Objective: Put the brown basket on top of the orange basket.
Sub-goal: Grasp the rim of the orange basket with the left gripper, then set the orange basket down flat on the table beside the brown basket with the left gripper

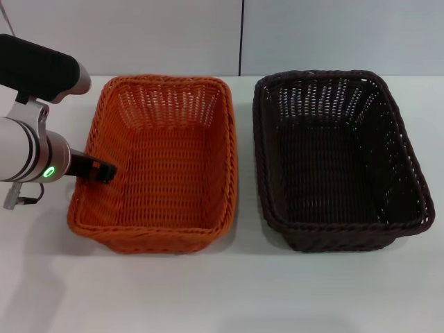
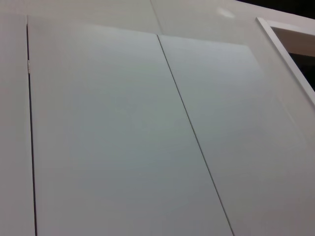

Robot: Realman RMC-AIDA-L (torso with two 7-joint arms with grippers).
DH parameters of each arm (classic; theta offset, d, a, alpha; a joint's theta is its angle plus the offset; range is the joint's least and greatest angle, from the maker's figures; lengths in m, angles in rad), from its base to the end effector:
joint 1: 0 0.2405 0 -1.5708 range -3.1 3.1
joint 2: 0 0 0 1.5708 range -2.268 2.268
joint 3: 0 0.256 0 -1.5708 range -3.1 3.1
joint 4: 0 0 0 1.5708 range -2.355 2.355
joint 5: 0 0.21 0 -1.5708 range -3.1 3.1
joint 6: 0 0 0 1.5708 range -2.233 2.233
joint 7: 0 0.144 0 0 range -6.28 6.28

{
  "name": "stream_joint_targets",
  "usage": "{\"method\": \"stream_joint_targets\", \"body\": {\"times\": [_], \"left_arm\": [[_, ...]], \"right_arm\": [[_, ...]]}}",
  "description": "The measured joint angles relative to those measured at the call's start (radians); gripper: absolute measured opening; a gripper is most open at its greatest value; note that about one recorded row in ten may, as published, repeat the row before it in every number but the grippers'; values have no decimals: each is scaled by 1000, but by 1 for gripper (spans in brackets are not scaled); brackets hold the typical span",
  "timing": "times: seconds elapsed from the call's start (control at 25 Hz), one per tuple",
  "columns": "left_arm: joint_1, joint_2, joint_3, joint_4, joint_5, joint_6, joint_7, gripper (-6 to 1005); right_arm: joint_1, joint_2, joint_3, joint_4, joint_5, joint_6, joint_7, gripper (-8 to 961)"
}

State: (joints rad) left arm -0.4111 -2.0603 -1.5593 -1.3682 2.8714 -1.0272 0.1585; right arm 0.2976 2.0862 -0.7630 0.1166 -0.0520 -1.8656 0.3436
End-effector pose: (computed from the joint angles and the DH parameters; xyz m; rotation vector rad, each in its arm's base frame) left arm -0.2305 0.3780 0.0069 -2.0496 -0.9812 0.2775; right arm 0.3775 0.2058 0.0934 -0.7847 0.3491 0.8861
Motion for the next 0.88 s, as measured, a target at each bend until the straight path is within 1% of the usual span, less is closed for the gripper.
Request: {"method": "stream_joint_targets", "body": {"times": [0.2, 0.36, 0.52, 0.6, 0.64, 0.68, 0.72, 0.84, 0.88], "left_arm": [[0, 0, 1, -18, 1, -24, 10, 365], [5, 0, 5, -66, 11, -57, 33, 348], [6, 0, 6, -78, 13, -68, 46, 334], [-1, 1, -31, -167, 15, -155, 240, 329], [-2, 1, -46, -187, 14, -173, 286, 326], [-2, 1, -46, -187, 14, -173, 286, 324], [-4, 1, -70, -221, 11, -207, 345, 321], [-14, 1, -120, -283, 7, -267, 440, 298], [-27, 2, -158, -323, -9, -312, 507, 290]], "right_arm": [[2, 0, -1, 0, 0, 0, 0, 833], [3, 0, 1, 0, 0, 2, 0, 833], [2, 0, 4, -1, 0, 1, 0, 834], [1, -1, 4, -2, 0, 0, 0, 834], [-1, -1, 3, -3, 0, -1, 0, 834], [-1, -1, 3, -3, 0, -1, 0, 834], [-2, -1, 2, -4, 0, -1, 0, 834], [-6, -2, 5, -4, 0, -9, 0, 834], [-6, -2, 5, -4, 0, -9, 0, 834]]}}
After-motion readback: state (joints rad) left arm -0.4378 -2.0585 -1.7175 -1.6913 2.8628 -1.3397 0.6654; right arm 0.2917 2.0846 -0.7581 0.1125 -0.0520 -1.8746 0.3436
